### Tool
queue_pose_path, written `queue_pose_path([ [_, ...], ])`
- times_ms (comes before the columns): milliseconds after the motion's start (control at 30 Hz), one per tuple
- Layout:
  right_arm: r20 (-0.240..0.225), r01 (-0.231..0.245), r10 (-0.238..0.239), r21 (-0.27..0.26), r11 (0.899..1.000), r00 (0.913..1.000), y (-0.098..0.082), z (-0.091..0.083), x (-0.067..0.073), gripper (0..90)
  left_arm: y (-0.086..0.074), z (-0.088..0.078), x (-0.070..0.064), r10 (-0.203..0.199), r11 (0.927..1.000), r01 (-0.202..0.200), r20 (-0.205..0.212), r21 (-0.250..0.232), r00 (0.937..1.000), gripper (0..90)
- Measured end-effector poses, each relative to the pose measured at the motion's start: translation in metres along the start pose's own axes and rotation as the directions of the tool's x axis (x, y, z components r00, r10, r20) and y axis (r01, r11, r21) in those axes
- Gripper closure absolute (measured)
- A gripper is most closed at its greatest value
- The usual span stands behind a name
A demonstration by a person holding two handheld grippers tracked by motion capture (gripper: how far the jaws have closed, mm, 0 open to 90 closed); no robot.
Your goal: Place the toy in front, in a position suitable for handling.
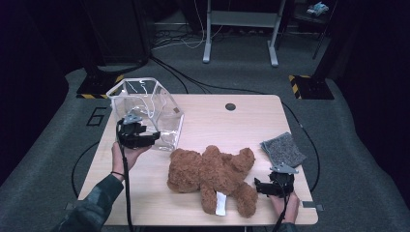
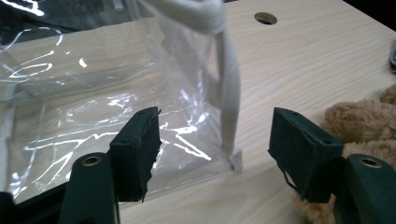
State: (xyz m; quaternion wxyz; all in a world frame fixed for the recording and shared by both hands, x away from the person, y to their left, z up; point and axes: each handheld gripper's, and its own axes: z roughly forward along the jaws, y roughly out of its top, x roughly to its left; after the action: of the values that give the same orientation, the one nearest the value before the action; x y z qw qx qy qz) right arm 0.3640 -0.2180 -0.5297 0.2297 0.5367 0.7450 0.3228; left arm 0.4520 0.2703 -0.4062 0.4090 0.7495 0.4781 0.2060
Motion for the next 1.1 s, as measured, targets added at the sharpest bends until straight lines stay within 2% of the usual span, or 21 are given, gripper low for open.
queue_pose_path([
  [33,0.0,0.0,0.0,0.0,1.0,1.0,0.0,0.0,0.0,4.7,0.002,0.007,-0.005,-0.005,1.0,0.005,-0.007,-0.008,1.0,35.6],
  [133,0.0,0.0,0.0,-0.001,1.0,1.0,0.0,0.0,0.0,4.7,0.004,0.013,-0.007,-0.014,0.9998,0.014,-0.014,-0.017,0.9998,42.2],
  [167,0.0,0.0,0.0,-0.001,1.0,1.0,0.0,0.0,0.0,4.7,0.006,0.021,-0.009,-0.023,0.9997,0.022,-0.032,-0.011,0.9992,45.2],
  [300,0.0,0.0,0.0,-0.001,1.0,1.0,0.0,0.0,0.0,4.7,0.008,0.03,-0.008,-0.028,0.9993,0.026,-0.067,-0.026,0.9974,58.7],
  [333,0.0,0.0,0.0,0.0,1.0,1.0,0.0,0.0,0.0,4.7,0.009,0.032,-0.007,-0.04,0.9988,0.038,-0.065,-0.03,0.9971,58.5],
  [500,0.001,0.006,-0.006,0.002,1.0,1.0,0.0,0.0,0.0,4.7,0.011,0.036,-0.006,-0.025,0.9993,0.022,-0.093,-0.029,0.9953,61.0],
  [667,0.0,0.0,0.0,-0.001,1.0,1.0,0.0,0.0,0.0,4.7,0.015,0.042,-0.003,-0.054,0.9974,0.048,-0.109,-0.054,0.9926,63.0],
  [867,0.0,0.004,-0.004,-0.001,1.0,1.0,0.0,0.0,0.0,4.8,0.023,0.048,0.001,-0.062,0.996,0.052,-0.143,-0.073,0.9878,64.5],
  [1000,0.0,-0.001,0.001,-0.002,1.0,1.0,0.0,0.0,0.0,4.7,0.028,0.054,0.005,-0.092,0.9917,0.074,-0.174,-0.105,0.9805,65.1],
  [1100,0.001,0.003,-0.003,-0.001,1.0,1.0,0.0,0.0,0.0,4.7,0.031,0.057,0.01,-0.092,0.9922,0.074,-0.192,-0.1,0.9771,66.0],
])
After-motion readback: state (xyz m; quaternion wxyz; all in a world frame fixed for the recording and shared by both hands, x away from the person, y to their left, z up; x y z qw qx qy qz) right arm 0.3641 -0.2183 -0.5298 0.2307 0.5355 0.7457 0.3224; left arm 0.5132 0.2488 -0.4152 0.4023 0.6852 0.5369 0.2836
